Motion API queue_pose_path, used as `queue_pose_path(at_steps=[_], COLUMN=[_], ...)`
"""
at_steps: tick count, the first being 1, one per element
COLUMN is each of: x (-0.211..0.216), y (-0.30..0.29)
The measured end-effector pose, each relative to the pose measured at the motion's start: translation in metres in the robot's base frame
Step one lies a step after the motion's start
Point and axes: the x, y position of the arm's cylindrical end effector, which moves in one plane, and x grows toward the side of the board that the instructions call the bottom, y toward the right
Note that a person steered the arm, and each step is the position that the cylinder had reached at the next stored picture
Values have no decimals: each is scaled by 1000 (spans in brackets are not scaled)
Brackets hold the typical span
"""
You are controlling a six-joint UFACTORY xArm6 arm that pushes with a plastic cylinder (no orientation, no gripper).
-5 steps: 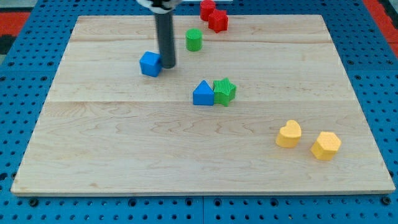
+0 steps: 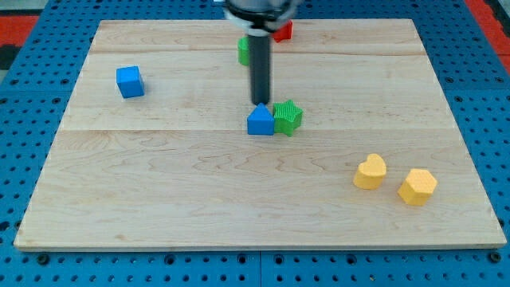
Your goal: Move the blue triangle to the bottom of the blue cube
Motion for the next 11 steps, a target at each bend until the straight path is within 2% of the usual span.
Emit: queue_pose_path(at_steps=[1, 2, 3, 4, 5, 6, 8, 9, 10, 11], x=[35, 46, 16, 18, 30, 64, 26, 41, 49, 11], y=[10, -4, -55, -119, -56, -78, -212, -202, -163, -163])
